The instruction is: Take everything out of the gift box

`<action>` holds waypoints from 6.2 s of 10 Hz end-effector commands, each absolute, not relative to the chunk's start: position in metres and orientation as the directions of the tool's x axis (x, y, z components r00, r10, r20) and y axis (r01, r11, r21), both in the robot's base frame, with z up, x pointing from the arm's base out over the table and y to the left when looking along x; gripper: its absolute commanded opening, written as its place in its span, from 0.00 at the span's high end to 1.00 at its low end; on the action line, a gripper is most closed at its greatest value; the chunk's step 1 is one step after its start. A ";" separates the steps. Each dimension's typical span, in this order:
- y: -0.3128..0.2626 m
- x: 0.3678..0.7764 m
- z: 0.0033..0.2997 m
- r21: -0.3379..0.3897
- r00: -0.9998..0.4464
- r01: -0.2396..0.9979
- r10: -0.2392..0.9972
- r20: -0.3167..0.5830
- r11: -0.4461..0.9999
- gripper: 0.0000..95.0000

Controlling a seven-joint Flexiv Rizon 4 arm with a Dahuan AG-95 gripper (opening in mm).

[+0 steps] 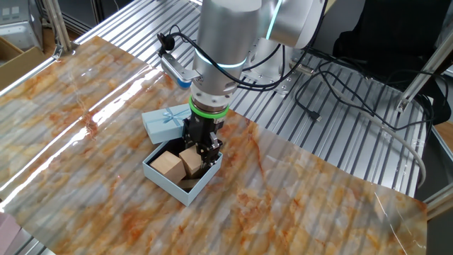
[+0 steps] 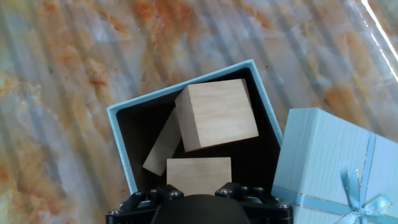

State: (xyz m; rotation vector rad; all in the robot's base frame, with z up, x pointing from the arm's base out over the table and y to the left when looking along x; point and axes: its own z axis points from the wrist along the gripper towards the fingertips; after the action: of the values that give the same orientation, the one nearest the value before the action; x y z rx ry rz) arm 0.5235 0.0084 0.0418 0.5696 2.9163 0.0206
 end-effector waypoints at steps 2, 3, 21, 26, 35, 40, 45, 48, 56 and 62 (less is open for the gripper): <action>0.044 0.516 0.174 0.070 -0.924 0.382 0.379 0.056 0.922 0.80; 0.045 0.517 0.170 0.069 -0.925 0.379 0.376 0.051 0.923 1.00; 0.045 0.518 0.163 0.079 -0.929 0.368 0.363 0.075 0.926 1.00; 0.046 0.517 0.163 0.077 -0.933 0.357 0.352 0.074 0.931 1.00; 0.047 0.517 0.164 0.075 -0.934 0.354 0.348 0.079 0.932 1.00; 0.047 0.518 0.164 0.074 -0.930 0.363 0.357 0.081 0.929 1.00; 0.050 0.517 0.166 0.071 -0.931 0.362 0.357 0.077 0.929 1.00; 0.074 0.507 0.168 0.067 -0.930 0.364 0.359 0.073 0.929 1.00; 0.127 0.479 0.152 0.073 -0.930 0.366 0.363 0.058 0.928 1.00; 0.147 0.464 0.128 0.066 -0.960 0.278 0.275 0.047 0.958 1.00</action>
State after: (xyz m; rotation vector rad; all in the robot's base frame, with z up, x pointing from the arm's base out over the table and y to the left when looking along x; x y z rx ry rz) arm 0.4638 0.1466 0.1272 0.4500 3.1452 0.1146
